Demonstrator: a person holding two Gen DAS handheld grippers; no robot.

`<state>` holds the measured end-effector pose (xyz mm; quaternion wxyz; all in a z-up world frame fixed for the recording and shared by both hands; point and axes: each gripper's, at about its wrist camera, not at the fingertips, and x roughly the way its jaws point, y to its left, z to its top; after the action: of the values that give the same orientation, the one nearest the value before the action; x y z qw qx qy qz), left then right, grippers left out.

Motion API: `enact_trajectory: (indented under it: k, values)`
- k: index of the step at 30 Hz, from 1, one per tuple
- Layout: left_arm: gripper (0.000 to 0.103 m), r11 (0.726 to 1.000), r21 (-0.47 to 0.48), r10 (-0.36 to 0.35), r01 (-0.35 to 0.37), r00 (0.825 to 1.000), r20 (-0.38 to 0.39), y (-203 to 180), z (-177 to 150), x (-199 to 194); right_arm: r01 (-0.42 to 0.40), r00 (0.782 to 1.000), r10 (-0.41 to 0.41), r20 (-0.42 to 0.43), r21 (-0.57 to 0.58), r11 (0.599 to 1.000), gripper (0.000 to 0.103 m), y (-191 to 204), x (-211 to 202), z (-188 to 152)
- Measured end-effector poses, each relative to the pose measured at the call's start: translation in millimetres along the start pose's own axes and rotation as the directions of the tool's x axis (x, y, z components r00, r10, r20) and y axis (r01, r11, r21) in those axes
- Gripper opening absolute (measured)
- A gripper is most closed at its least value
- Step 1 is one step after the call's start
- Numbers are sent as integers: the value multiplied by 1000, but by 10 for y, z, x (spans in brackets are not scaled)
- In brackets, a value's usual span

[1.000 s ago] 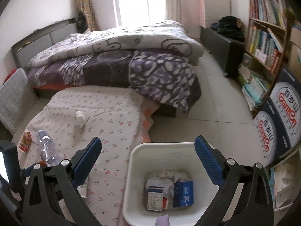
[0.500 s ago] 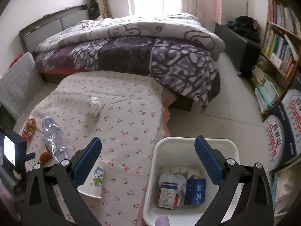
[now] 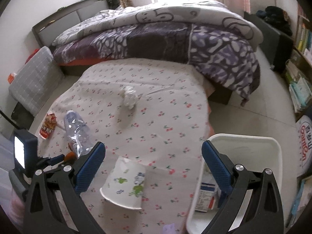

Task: Collect trash
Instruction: 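Grasp an orange peel with the left tool while the right tool grasps the clear plastic bottle, then lift the peel with the left tool while the right tool carries the bottle toward the bin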

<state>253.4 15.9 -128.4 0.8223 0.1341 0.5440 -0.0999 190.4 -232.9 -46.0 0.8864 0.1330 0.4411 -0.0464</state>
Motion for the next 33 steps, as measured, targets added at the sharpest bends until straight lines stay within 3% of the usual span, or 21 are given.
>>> enact_trajectory:
  k: [4, 9, 14, 19, 23, 25, 26, 29, 32, 33]
  values:
    - [23, 997, -72, 3, 0, 999, 41, 189, -71, -279, -48, 998, 45, -37, -77, 996, 96, 229, 107, -34]
    - [21, 980, -195, -10, 40, 988, 153, 534, -53, -825, -142, 986, 119, -119, -205, 968, 96, 602, 294, -64]
    - [18, 954, -288, -1, 81, 963, 268, 813, -19, -1244, -178, 976, 119, -183, -348, 920, 96, 1148, 561, -30]
    - [18, 937, -331, -9, 111, 956, 294, 995, 13, -1399, -227, 957, 133, -259, -378, 897, 96, 1587, 926, 25]
    - [23, 938, -328, -40, 111, 976, 216, 1146, 24, -1271, -202, 956, 91, -278, -401, 893, 96, 1809, 1196, 24]
    - [38, 914, -397, -33, 84, 991, 132, 1308, -19, -1080, -196, 957, 86, -277, -397, 896, 96, 1865, 1283, 41]
    - [40, 897, -433, -48, 85, 994, 95, 1397, -41, -984, -199, 956, 89, -278, -395, 897, 96, 1876, 1311, 53]
    - [44, 851, -514, -92, 107, 994, 54, 1603, -87, -832, -202, 954, 87, -286, -403, 893, 96, 1950, 1416, 95]
    - [52, 837, -539, -92, 99, 995, 40, 1659, -87, -764, -196, 955, 74, -287, -424, 884, 95, 2041, 1530, 116]
    - [54, 840, -535, -88, 92, 996, 34, 1648, -74, -743, -194, 955, 71, -288, -427, 883, 88, 2055, 1562, 119]
